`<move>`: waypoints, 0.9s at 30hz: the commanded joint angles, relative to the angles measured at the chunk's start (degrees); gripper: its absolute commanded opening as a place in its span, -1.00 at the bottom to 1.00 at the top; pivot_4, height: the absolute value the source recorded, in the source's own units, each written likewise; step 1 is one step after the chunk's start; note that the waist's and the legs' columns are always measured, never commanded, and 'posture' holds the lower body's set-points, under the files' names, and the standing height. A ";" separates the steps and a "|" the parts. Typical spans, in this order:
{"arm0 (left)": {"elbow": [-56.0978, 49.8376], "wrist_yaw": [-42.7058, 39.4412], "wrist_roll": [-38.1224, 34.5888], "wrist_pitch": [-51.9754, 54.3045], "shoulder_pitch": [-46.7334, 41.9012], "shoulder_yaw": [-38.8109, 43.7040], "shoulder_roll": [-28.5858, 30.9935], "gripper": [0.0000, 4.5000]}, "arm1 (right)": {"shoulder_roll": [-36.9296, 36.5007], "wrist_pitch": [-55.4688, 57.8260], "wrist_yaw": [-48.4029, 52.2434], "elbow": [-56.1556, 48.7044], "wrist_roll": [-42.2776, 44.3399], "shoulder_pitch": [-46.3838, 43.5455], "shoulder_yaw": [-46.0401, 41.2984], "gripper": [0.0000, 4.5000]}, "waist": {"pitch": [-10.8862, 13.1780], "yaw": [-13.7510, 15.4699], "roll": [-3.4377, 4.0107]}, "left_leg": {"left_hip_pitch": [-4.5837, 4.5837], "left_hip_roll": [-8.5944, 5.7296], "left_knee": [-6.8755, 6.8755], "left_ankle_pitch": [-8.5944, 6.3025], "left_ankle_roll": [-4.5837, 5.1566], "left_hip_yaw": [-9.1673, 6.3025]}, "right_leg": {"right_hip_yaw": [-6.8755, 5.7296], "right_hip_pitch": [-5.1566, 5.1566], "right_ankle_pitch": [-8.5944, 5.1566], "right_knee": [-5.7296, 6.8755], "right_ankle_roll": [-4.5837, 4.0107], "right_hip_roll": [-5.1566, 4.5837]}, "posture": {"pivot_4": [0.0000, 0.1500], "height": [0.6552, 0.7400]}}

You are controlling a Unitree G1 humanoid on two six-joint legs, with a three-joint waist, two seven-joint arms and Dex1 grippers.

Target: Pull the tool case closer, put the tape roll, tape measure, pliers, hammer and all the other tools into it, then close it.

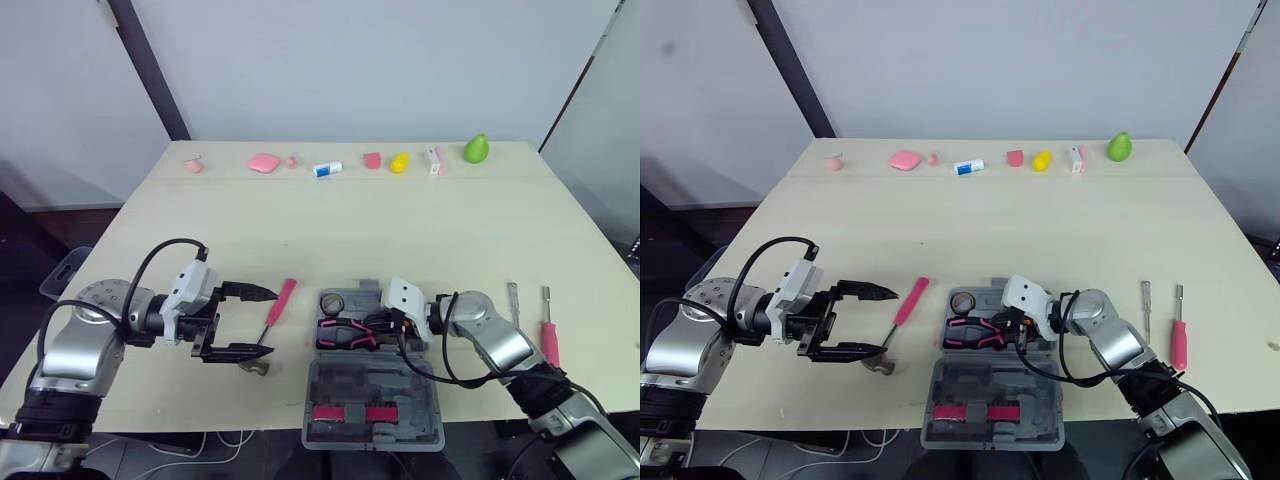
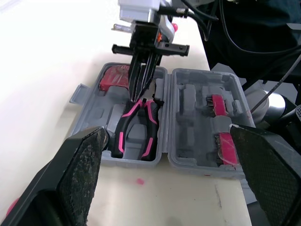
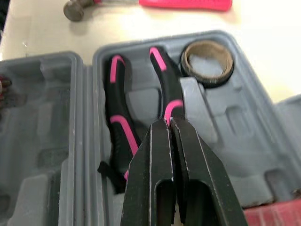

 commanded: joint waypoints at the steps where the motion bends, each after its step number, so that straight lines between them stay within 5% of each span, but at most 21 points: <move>1: -0.94 -0.45 -0.23 -0.40 -0.84 0.97 0.24 1.00 | -2.21 1.04 0.23 5.00 -6.73 0.20 5.13 -0.95 | -0.02 -0.02 -0.01 | 0.08 0.00 0.00 0.00 0.00 0.03 | 0.04 0.03 0.00 0.03 0.00 0.00 | 1.00 1.00; 14: -1.47 0.41 -0.38 0.09 0.22 1.18 -0.07 1.00 | 0.36 1.85 -2.28 12.19 -9.50 1.91 7.05 -0.95 | -1.59 0.08 -0.25 | 1.23 0.03 -0.04 0.00 0.00 0.03 | 0.04 1.02 -0.11 -0.02 -0.29 0.01 | 1.00 1.00; 27: -3.26 8.42 -3.74 5.36 3.11 5.48 -3.91 1.00 | 2.70 -5.27 -5.04 -8.68 5.64 6.27 -11.21 -0.95 | -1.20 -0.08 -0.03 | 0.69 0.05 -0.07 0.00 0.00 -0.01 | 0.05 0.57 0.03 -0.01 -0.07 0.01 | 1.00 1.00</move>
